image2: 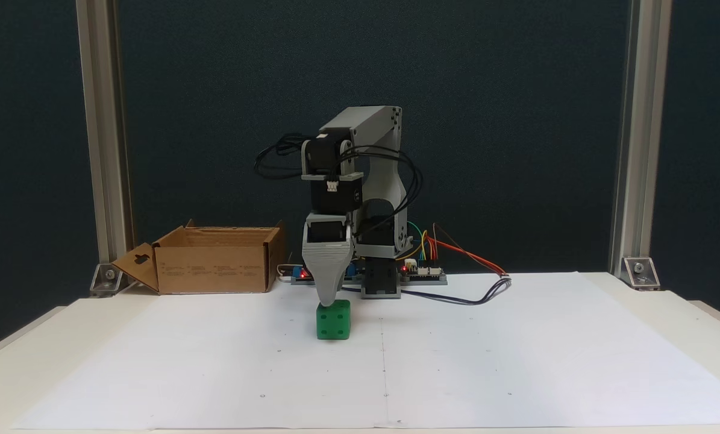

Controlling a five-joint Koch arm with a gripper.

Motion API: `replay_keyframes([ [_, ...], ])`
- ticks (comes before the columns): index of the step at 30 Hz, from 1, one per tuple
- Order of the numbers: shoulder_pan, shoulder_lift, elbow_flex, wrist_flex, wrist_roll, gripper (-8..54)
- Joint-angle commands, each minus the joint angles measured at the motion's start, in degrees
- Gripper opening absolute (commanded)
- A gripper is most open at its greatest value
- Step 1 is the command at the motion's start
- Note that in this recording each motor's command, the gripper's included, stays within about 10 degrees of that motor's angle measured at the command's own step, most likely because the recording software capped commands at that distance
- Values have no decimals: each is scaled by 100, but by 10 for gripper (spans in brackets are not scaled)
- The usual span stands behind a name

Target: Grasp a green dice and put it in the bin.

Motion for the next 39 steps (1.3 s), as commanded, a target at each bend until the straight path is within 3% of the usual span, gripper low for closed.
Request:
replay_keyframes([
  [1,0,-9,-79,-35,229,453],
  [39,44,-211,905,-1477,255,453],
])
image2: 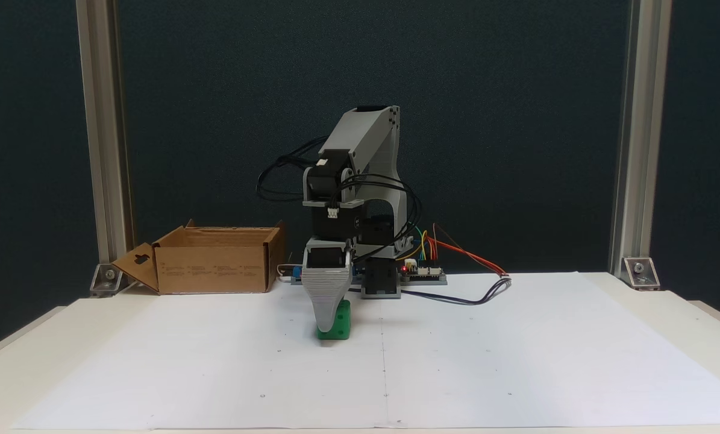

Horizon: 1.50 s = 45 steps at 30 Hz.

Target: Grasp a green dice and put it in the bin.

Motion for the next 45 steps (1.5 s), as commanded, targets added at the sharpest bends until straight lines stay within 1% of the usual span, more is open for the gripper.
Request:
replay_keyframes([
  [1,0,9,-62,9,255,453],
  [30,-123,-123,-53,-114,334,432],
  [33,-141,-185,-53,-132,334,419],
  [36,-132,-237,-53,-132,334,390],
  [45,-79,-237,-53,-334,325,390],
])
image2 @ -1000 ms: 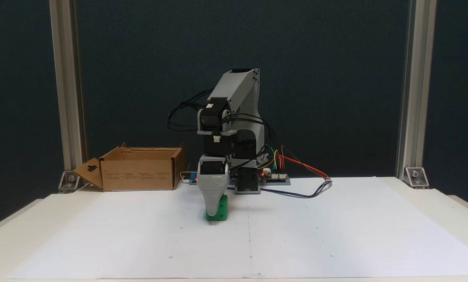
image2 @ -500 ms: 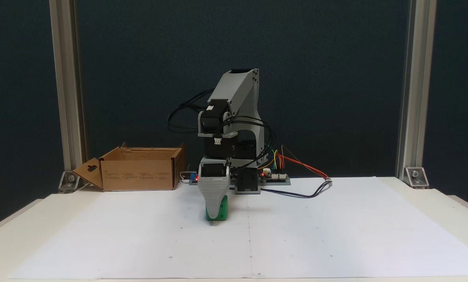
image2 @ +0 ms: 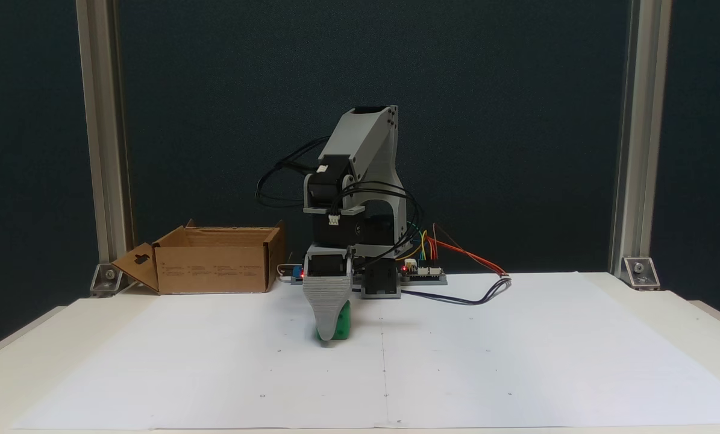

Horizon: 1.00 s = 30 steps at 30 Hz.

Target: Grasp a green dice and put it in the bin.

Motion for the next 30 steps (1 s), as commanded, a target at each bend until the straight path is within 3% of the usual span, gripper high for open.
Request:
replay_keyframes([
  [1,9,18,-97,-35,281,390],
  [7,35,9,-97,-53,281,388],
  [10,62,9,-70,-53,281,327],
  [14,79,9,-35,-53,281,316],
  [21,105,9,9,-79,325,116],
  [30,79,439,-176,264,554,116],
])
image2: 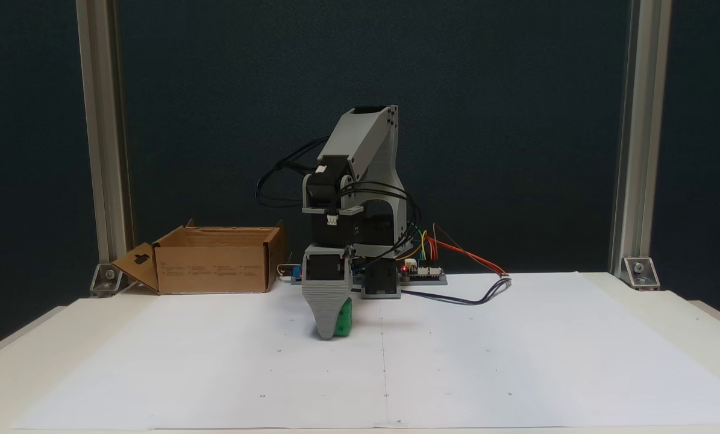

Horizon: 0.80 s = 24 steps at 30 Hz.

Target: Grasp a green dice and put it in the bin.

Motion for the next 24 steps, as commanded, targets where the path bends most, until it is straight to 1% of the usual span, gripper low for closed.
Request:
replay_keyframes([
  [1,-18,387,-431,519,387,116],
  [3,-70,554,-967,1266,510,116],
  [7,-202,571,-2468,2512,853,116],
  [13,-316,571,-4693,4357,1020,116],
  [15,-308,571,-4843,4816,1020,116],
  [20,-18,563,-4843,4720,1002,116],
  [24,659,554,-4843,4386,756,116],
])
